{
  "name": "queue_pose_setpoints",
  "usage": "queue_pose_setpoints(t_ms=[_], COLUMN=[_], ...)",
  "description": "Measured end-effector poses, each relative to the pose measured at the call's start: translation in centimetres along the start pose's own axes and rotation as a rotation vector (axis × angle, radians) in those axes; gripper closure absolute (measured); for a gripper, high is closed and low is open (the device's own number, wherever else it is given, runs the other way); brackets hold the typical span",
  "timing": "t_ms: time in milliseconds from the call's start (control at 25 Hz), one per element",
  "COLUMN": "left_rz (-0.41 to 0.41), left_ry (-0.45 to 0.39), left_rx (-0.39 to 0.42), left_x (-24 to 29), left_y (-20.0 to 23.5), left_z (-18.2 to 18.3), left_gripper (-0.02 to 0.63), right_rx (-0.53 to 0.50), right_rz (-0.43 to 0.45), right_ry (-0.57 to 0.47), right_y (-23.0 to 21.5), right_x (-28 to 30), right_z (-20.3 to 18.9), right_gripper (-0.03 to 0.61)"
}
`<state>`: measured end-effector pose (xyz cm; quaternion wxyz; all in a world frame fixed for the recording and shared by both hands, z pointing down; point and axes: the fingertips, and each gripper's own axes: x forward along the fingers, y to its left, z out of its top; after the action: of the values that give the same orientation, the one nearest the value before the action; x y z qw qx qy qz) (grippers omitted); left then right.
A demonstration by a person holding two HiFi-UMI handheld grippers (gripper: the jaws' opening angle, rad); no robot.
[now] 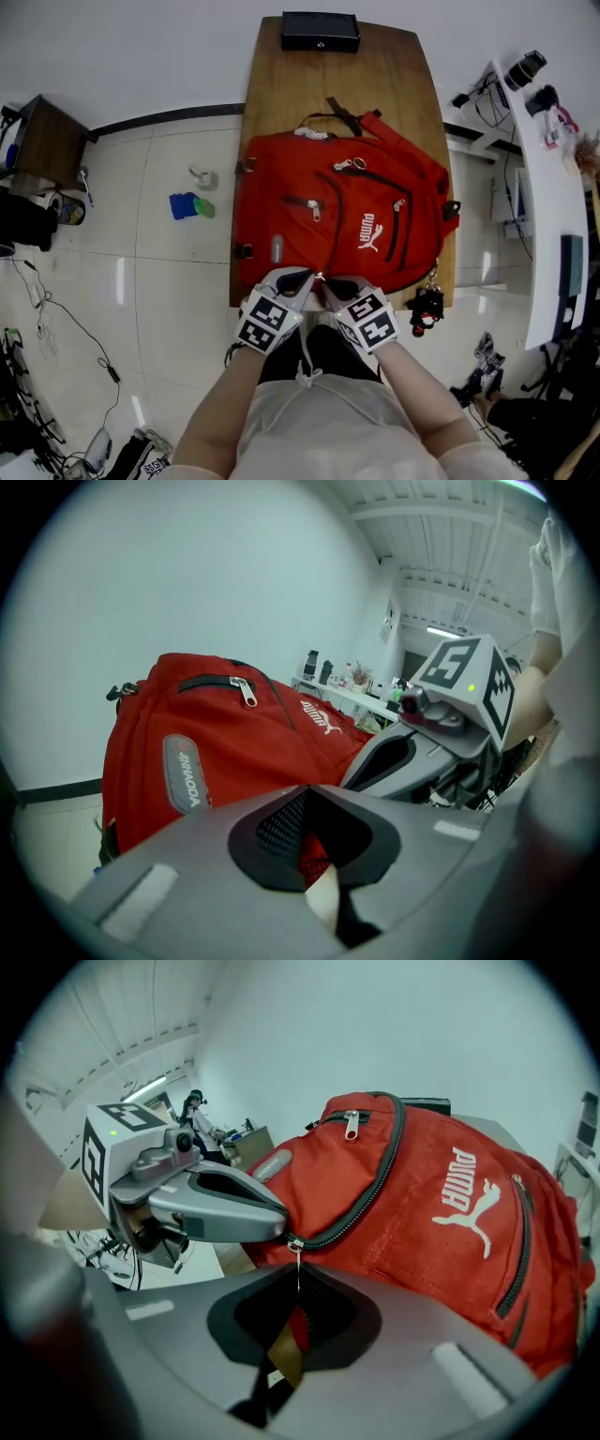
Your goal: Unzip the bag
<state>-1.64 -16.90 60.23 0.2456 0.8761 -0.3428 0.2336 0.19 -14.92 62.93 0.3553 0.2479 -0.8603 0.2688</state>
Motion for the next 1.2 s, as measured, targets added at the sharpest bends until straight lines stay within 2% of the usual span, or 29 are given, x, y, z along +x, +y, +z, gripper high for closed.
queue_pose_setpoints(t_ms=[240,480,600,720,840,920,1080,1200], left_rz=[-0.005,-0.052,-0.071,-0.092,-0.118,-0.129,-0.114,-0.088], left_ry=[0.045,0.125,0.160,0.181,0.175,0.143,0.082,0.088], left_rx=[-0.058,-0.052,-0.040,-0.061,-0.107,-0.129,-0.117,-0.117], left_x=[0.4,0.5,0.5,0.6,0.5,0.4,1.0,1.8], left_y=[0.4,0.3,0.1,0.1,-0.1,-0.3,-0.3,0.1], left_z=[-0.5,-1.0,-1.3,-1.3,-0.7,0.4,2.6,2.8], left_gripper=[0.609,0.609,0.609,0.609,0.607,0.607,0.607,0.607], right_rx=[-0.156,-0.288,-0.377,-0.453,-0.397,-0.346,-0.268,-0.244], right_rz=[-0.039,-0.095,-0.134,-0.180,-0.158,-0.127,-0.087,-0.067], right_ry=[0.073,0.115,0.128,0.119,0.089,0.076,0.045,0.037], right_y=[-0.9,-3.2,-4.2,-5.2,-5.7,-5.5,-5.0,-4.8], right_x=[-0.7,-1.6,-2.0,-2.4,-2.8,-3.0,-3.1,-3.4], right_z=[0.5,0.3,1.0,2.2,2.9,2.9,2.9,2.9], right_gripper=[0.566,0.568,0.566,0.566,0.566,0.566,0.566,0.568])
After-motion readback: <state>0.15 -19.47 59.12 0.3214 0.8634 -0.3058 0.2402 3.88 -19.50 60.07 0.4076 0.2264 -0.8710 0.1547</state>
